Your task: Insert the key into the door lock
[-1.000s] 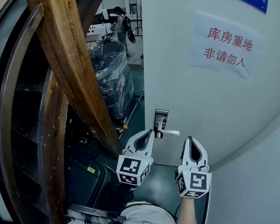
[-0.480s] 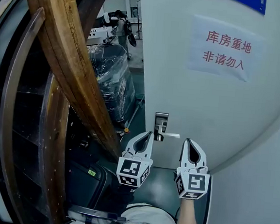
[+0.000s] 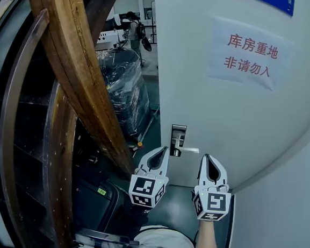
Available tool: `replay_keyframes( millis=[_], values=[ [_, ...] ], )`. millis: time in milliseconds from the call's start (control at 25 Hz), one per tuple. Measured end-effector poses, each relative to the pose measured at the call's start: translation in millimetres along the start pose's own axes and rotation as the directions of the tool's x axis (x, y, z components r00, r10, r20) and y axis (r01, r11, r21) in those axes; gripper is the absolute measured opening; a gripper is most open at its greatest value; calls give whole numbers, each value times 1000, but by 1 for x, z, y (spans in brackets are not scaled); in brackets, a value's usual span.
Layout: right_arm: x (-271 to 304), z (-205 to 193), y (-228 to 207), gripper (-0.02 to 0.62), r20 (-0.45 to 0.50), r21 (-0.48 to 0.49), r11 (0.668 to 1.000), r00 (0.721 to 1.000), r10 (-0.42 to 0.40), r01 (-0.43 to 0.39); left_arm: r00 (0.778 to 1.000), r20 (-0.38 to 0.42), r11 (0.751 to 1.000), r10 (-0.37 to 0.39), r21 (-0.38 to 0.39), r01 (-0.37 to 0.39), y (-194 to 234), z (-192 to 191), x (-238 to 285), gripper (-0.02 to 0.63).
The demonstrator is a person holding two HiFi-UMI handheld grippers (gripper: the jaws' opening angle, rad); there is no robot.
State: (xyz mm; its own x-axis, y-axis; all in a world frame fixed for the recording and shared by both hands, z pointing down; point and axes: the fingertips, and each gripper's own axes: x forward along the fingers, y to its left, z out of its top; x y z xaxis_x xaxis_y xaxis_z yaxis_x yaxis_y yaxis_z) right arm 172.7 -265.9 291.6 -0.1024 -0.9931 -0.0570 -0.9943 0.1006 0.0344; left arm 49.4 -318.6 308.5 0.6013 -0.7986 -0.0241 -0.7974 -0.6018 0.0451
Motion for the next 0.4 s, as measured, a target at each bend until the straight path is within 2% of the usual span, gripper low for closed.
replay_keyframes(
  millis=[400],
  values=[
    [2,-6,0,5,-17,4,1000,1000,-2,2,1000,-19,1000,2,-4,-2,3,-8,2,5]
  ],
)
